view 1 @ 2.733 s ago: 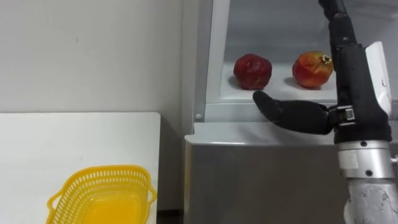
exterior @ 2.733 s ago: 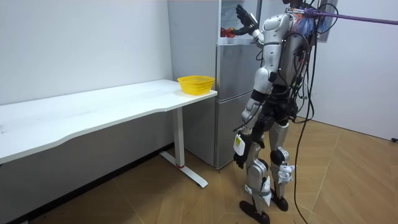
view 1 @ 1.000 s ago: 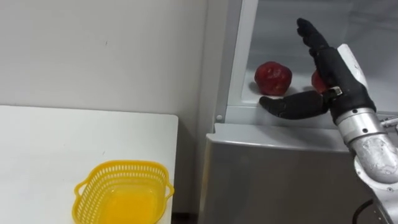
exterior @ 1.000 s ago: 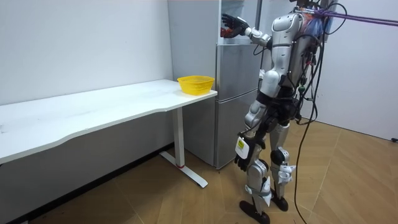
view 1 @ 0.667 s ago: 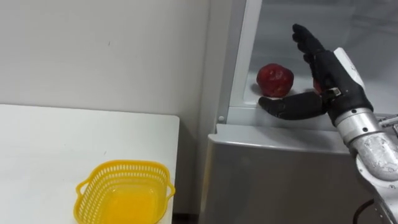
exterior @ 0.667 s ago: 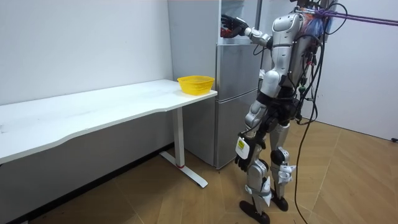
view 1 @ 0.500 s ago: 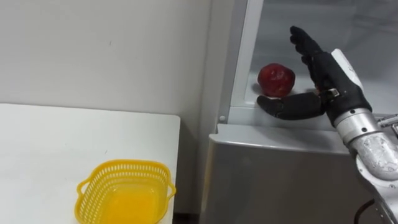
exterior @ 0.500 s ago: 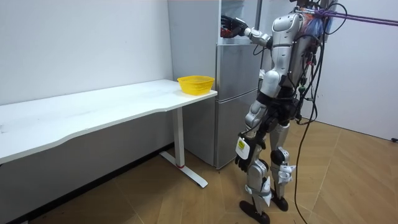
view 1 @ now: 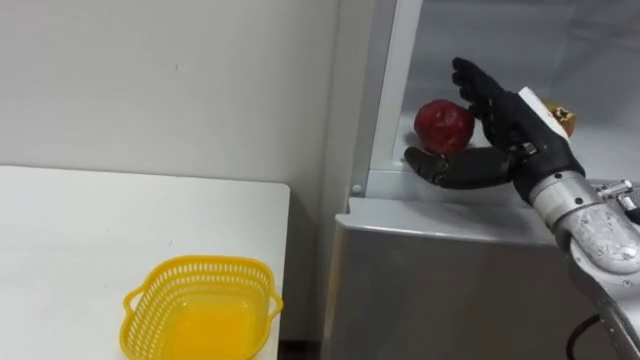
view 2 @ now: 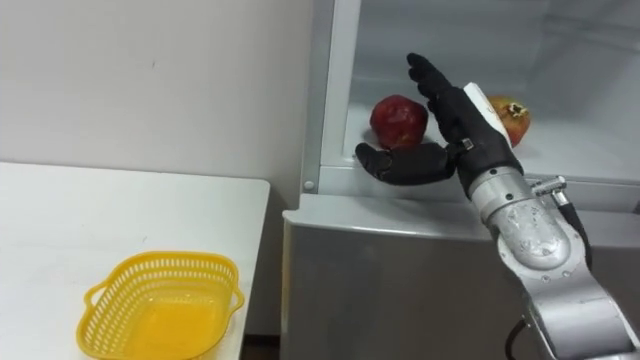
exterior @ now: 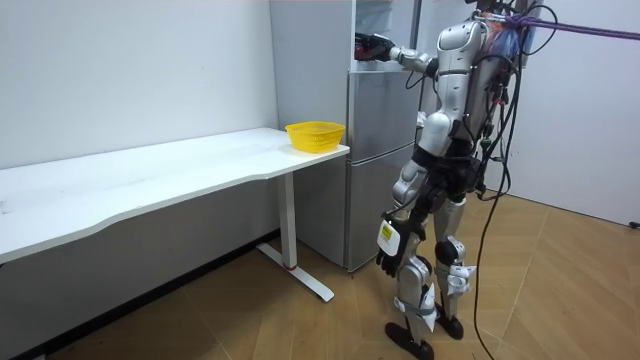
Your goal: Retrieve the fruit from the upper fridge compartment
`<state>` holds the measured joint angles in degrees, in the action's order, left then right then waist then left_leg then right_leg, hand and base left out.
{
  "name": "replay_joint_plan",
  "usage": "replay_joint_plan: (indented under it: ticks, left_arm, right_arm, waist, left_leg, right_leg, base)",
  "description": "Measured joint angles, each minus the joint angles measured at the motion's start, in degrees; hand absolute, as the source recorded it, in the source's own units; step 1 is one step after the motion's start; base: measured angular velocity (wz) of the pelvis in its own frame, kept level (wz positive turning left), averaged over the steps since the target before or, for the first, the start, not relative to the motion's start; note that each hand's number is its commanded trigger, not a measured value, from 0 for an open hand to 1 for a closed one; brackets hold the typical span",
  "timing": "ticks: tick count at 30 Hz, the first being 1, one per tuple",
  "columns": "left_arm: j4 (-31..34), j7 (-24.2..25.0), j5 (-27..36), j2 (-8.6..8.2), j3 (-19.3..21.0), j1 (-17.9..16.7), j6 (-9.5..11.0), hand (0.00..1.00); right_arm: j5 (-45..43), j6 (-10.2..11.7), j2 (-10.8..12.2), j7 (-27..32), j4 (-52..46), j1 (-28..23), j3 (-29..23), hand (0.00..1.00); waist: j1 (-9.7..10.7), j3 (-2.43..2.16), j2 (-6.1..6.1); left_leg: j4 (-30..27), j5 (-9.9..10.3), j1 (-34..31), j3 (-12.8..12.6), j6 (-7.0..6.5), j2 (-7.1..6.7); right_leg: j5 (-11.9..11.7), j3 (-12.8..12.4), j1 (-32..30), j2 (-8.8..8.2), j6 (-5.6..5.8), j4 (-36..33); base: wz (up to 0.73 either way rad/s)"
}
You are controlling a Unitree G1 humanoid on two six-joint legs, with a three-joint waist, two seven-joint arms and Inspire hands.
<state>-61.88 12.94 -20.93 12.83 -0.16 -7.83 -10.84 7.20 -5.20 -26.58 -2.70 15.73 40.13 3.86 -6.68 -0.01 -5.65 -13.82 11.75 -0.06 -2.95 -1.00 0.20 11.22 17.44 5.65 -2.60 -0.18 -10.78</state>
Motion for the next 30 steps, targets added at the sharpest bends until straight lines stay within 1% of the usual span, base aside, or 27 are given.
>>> replay_joint_plan:
  ticks: [1,2,4,6,7,8,10,11,13,14,15,16,17,18,19,20,23,24,26,30]
  left_arm:
    - [0.05,-0.12,0.0,0.01,0.05,0.09,-0.24,0.0]
    - [0.05,-0.3,0.01,0.02,0.05,0.2,-0.35,0.0]
    - [0.05,-0.4,0.01,0.04,0.05,0.34,-0.4,0.0]
    - [0.04,-0.71,0.08,0.09,0.05,0.38,-0.4,0.0]
    - [0.04,-0.92,0.08,0.14,0.05,0.48,-0.45,0.0]
    - [0.04,-1.0,0.08,0.27,0.05,0.62,-0.45,0.0]
    - [-0.01,-1.0,0.05,0.54,0.1,0.63,-0.46,0.0]
    - [-0.05,-0.99,0.04,0.68,0.1,0.6,-0.47,0.0]
    - [-0.06,-0.98,0.04,0.75,0.11,0.6,-0.47,0.0]
    - [-0.05,-0.96,0.04,0.75,0.11,0.6,-0.47,0.0]
    - [-0.05,-0.95,0.04,0.75,0.11,0.6,-0.47,0.0]
    - [-0.05,-0.92,0.04,0.8,0.1,0.63,-0.47,0.0]
    - [-0.06,-0.87,0.04,0.89,0.1,0.63,-0.48,0.0]
    - [-0.06,-0.86,0.04,0.92,0.1,0.63,-0.49,0.0]
    - [-0.06,-0.79,0.04,0.99,0.1,0.65,-0.52,0.0]
    - [-0.06,-0.75,0.04,1.01,0.1,0.67,-0.57,0.0]
    - [-0.07,-0.55,0.04,1.17,0.04,0.74,-1.29,0.0]
    - [-0.08,-0.56,0.04,1.18,0.04,0.73,-1.45,0.0]
    - [-0.08,-0.58,0.04,1.17,-0.05,0.8,-1.73,0.0]
    - [-0.1,-0.64,0.04,1.2,-0.01,0.85,-1.87,0.0]
  right_arm:
    - [1.47,-0.01,-0.04,-0.17,1.23,0.61,0.01,0.0]
    - [2.89,-0.61,-0.12,-0.26,2.52,1.29,0.01,0.0]
    - [4.64,-1.11,-0.37,-0.62,3.57,1.95,0.03,0.0]
    - [5.57,-1.54,-0.75,-1.12,4.25,3.03,0.79,0.0]
    - [6.22,-2.09,-1.21,-1.73,4.57,3.83,1.3,0.0]
    - [6.81,-2.27,-1.85,-2.45,4.57,4.11,1.73,0.0]
    - [7.04,-2.48,-2.14,-3.55,4.61,4.53,1.87,0.0]
    - [7.13,-2.48,-2.21,-4.44,4.97,4.92,1.89,0.0]
    - [7.31,-2.49,-2.22,-5.51,6.2,5.76,1.86,0.0]
    - [7.75,-2.5,-2.25,-6.03,6.45,6.07,1.83,0.14]
    - [8.01,-2.49,-2.25,-6.26,6.45,6.12,1.82,0.31]
    - [8.28,-2.49,-2.25,-6.41,6.47,6.13,1.81,0.61]
    - [8.26,-2.48,-2.27,-6.92,6.62,6.13,1.81,0.93]
    - [8.25,-2.48,-2.27,-7.14,6.75,6.13,1.76,1.0]
    - [8.3,-2.47,-2.37,-7.65,7.21,6.23,1.6,1.0]
    - [8.31,-2.48,-2.46,-7.92,7.68,6.45,1.59,1.0]
    - [8.4,-2.5,-3.22,-8.98,10.01,7.32,1.2,1.0]
    - [8.52,-2.53,-3.26,-9.52,10.51,7.32,1.24,1.0]
    - [8.84,-2.99,-3.16,-10.29,11.0,7.34,1.3,1.0]
    - [8.78,-3.03,-3.22,-9.98,11.12,8.12,1.18,1.0]
  waist:
    - [-0.01,-0.08,-0.1]
    - [-0.01,-0.13,-0.17]
    - [-0.02,-0.17,-0.22]
    - [0.03,-0.21,-0.3]
    - [0.13,-0.27,-0.38]
    - [0.09,-0.4,-0.57]
    - [0.03,-0.61,-0.92]
    - [0.01,-0.66,-1.04]
    - [-0.01,-0.62,-1.1]
    - [0.01,-0.6,-1.07]
    - [0.01,-0.57,-1.03]
    - [0.02,-0.5,-1.02]
    - [0.06,-0.42,-0.98]
    - [0.07,-0.37,-0.94]
    - [0.12,-0.24,-0.81]
    - [0.12,-0.21,-0.81]
    - [0.13,0.07,-0.72]
    - [0.15,0.08,-0.77]
    - [0.19,0.25,-0.92]
    - [0.06,0.2,-1.12]
  left_leg:
    - [-0.01,-0.02,-0.06,0.03,0.03,-0.01]
    - [-0.01,-0.04,-0.05,0.02,0.04,-0.02]
    - [0.01,-0.05,-0.04,0.02,0.03,-0.01]
    - [0.12,-0.07,-0.01,-0.07,0.04,0.03]
    - [0.14,-0.07,-0.1,-0.08,0.04,0.03]
    - [0.15,-0.08,-0.22,-0.07,0.05,0.04]
    - [0.16,-0.1,-0.23,-0.13,0.08,0.02]
    - [-0.19,-0.11,-0.21,-0.1,0.08,0.0]
    - [-0.7,-0.1,-0.18,-0.04,0.08,-0.01]
    - [-0.86,-0.1,-0.15,0.02,0.07,0.01]
    - [-0.89,-0.1,-0.15,0.04,0.07,0.02]
    - [-0.92,-0.1,-0.22,0.11,0.07,0.02]
    - [-0.94,-0.1,-0.2,0.2,0.07,0.01]
    - [-0.94,-0.1,-0.2,0.24,0.07,0.01]
    - [-0.82,-0.09,-0.24,0.39,0.07,0.01]
    - [-0.74,-0.08,-0.26,0.44,0.06,0.01]
    - [-0.69,-0.08,-0.28,0.58,0.07,0.02]
    - [-0.69,-0.08,-0.28,0.59,0.07,0.01]
    - [-0.75,-0.08,-0.47,0.59,0.08,0.01]
    - [-0.69,-0.08,-0.48,0.6,0.08,0.02]
  right_leg:
    - [-0.01,-0.01,-0.06,0.0,-0.01,0.01]
    - [-0.01,0.0,-0.06,0.0,-0.02,0.0]
    - [-0.01,0.01,-0.07,-0.01,-0.02,0.01]
    - [-0.01,0.04,-0.19,-0.02,-0.02,0.0]
    - [-0.01,0.08,-0.27,0.0,-0.02,0.0]
    - [-0.01,0.15,-0.37,0.01,-0.02,0.01]
    - [-0.01,0.14,-0.44,0.03,-0.02,0.01]
    - [-0.02,0.17,-0.35,0.04,-0.03,0.02]
    - [-0.02,0.21,-0.06,0.01,-0.03,0.11]
    - [-0.02,0.19,0.02,-0.06,-0.02,0.12]
    - [-0.02,0.2,0.05,-0.07,-0.03,0.12]
    - [-0.02,0.23,0.14,-0.15,-0.03,0.13]
    - [-0.02,0.26,0.26,-0.16,-0.03,0.12]
    - [-0.02,0.3,0.3,-0.17,-0.03,0.11]
    - [-0.02,0.34,0.34,-0.16,-0.03,0.04]
    - [-0.02,0.34,0.37,-0.16,-0.03,-0.01]
    - [-0.06,0.36,0.39,-0.07,-0.1,-0.04]
    - [-0.06,0.37,0.39,-0.04,-0.1,-0.05]
    - [-0.1,0.36,0.26,0.05,-0.16,-0.02]
    - [-0.09,0.36,0.23,0.05,-0.16,0.01]
  base:
    - [0.0]
    - [0.0]
    - [0.0]
    - [0.0]
    - [0.0]
    - [0.0]
    - [0.0]
    - [0.0]
    - [0.02]
    - [0.05]
    - [0.04]
    - [0.04]
    - [0.04]
    - [0.05]
    - [0.04]
    - [0.04]
    - [0.0]
    - [0.0]
    - [0.0]
    - [0.0]
